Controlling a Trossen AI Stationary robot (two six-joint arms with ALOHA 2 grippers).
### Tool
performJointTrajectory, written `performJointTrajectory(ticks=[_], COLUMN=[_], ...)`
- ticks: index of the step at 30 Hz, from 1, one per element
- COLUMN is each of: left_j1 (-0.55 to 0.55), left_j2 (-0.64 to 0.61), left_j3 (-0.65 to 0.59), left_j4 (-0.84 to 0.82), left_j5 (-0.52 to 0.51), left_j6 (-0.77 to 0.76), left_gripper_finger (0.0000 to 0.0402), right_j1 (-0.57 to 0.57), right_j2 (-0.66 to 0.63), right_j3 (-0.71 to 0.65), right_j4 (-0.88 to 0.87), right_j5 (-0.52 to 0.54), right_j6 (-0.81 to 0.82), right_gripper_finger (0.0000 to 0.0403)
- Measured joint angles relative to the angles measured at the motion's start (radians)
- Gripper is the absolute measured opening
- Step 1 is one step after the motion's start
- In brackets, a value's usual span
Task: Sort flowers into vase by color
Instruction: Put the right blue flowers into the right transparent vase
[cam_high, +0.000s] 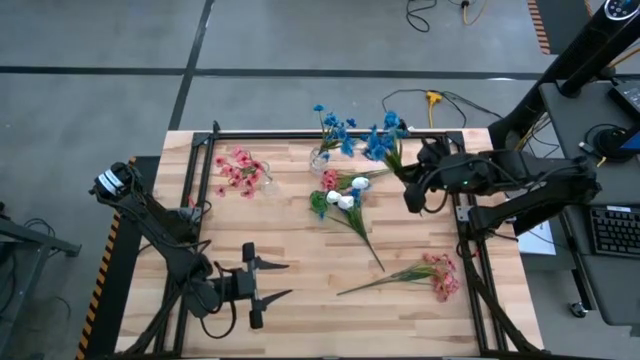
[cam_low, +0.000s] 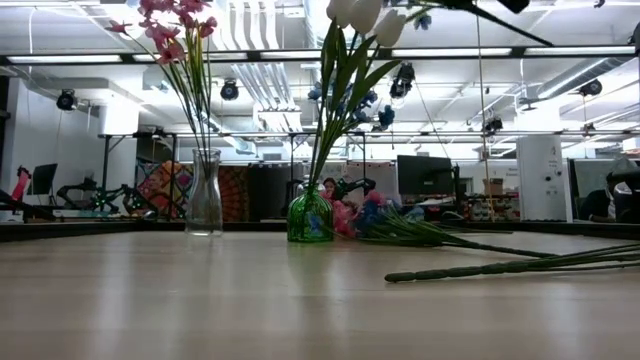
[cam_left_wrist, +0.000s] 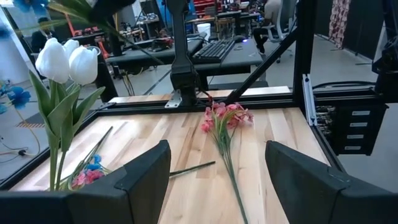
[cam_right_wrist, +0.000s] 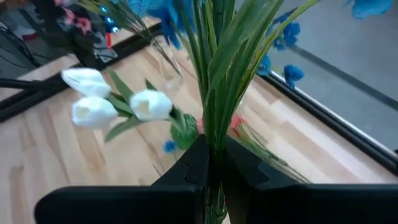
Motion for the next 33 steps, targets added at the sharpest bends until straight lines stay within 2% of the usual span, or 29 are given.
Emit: performJointTrajectory(ticks=[7, 13, 16, 19, 25, 33], left_j1=[0.007, 0.029, 0.049, 0.066, 0.102, 0.167], left_j2=[0.000, 0.000, 0.007, 0.026, 0.062, 0.105], left_j3=[0.000, 0.000, 0.000, 0.000, 0.000, 0.000], left_j4=[0.008, 0.027, 0.070, 0.142, 0.292, 0.469], left_j5=[0.000, 0.008, 0.058, 0.114, 0.139, 0.201], left_j6=[0.005, 0.005, 0.025, 0.077, 0.196, 0.292], left_gripper_finger=[0.0245, 0.0245, 0.0245, 0.0245, 0.0245, 0.0245], right_j1=[0.000, 0.011, 0.042, 0.084, 0.171, 0.285], right_j2=[-0.002, -0.013, -0.013, -0.013, 0.021, 0.184], right_j3=[0.026, 0.028, 0.028, 0.028, 0.028, 0.023], right_j4=[0.098, 0.320, 0.449, 0.580, 0.754, 0.936], right_j5=[0.000, -0.001, -0.010, -0.085, -0.261, -0.272], right_j6=[-0.083, -0.233, -0.321, -0.394, -0.455, -0.543], right_gripper_finger=[0.0022, 0.0022, 0.0022, 0.0022, 0.0022, 0.0022])
